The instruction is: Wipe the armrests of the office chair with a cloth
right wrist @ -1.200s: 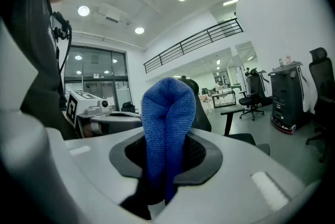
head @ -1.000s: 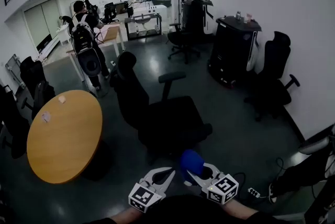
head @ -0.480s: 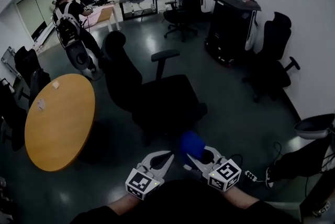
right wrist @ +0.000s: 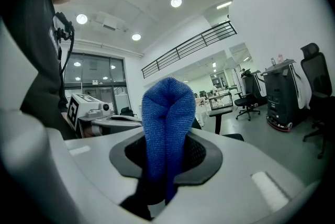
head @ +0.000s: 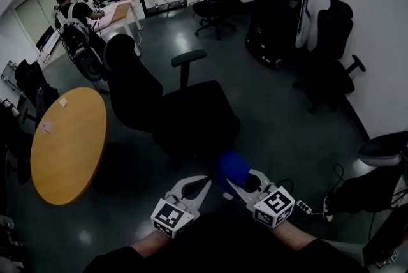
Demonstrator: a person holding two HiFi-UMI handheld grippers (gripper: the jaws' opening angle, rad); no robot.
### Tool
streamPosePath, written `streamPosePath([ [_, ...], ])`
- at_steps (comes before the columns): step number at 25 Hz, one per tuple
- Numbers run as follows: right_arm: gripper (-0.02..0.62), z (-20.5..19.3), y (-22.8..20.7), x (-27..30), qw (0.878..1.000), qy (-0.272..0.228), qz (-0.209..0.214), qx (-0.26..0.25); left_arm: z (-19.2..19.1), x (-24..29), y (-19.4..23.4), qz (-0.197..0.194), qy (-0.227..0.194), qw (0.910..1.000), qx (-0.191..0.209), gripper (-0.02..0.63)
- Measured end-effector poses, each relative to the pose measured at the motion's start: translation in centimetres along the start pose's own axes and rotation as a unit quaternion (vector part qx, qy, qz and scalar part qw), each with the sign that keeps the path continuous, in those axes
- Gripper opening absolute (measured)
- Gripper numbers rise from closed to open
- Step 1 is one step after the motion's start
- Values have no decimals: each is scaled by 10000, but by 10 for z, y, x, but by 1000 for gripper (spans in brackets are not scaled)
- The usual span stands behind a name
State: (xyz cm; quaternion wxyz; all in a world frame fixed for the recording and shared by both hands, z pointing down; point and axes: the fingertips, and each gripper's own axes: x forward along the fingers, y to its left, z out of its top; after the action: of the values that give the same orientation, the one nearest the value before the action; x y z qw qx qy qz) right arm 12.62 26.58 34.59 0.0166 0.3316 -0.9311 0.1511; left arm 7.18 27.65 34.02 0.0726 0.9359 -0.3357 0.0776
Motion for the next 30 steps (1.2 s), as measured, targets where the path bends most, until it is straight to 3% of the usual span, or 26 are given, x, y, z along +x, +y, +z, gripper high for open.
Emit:
streamPosePath([
  [7,114,-5,-29,-27,9999,27,108,118,-1,32,-23,108,66,9999,-26,20],
  [15,115,-3,-53,-23,9997,168,145,122,-1,51,-13,248,48,9996,-80,20],
  [22,114,-1,-72,9,9993,294,224,11,2,65,27,251,-69,9995,-194,20],
  [30,114,15,-108,80,9990,432,54,-28,12,91,108,119,-206,9994,-268,20],
])
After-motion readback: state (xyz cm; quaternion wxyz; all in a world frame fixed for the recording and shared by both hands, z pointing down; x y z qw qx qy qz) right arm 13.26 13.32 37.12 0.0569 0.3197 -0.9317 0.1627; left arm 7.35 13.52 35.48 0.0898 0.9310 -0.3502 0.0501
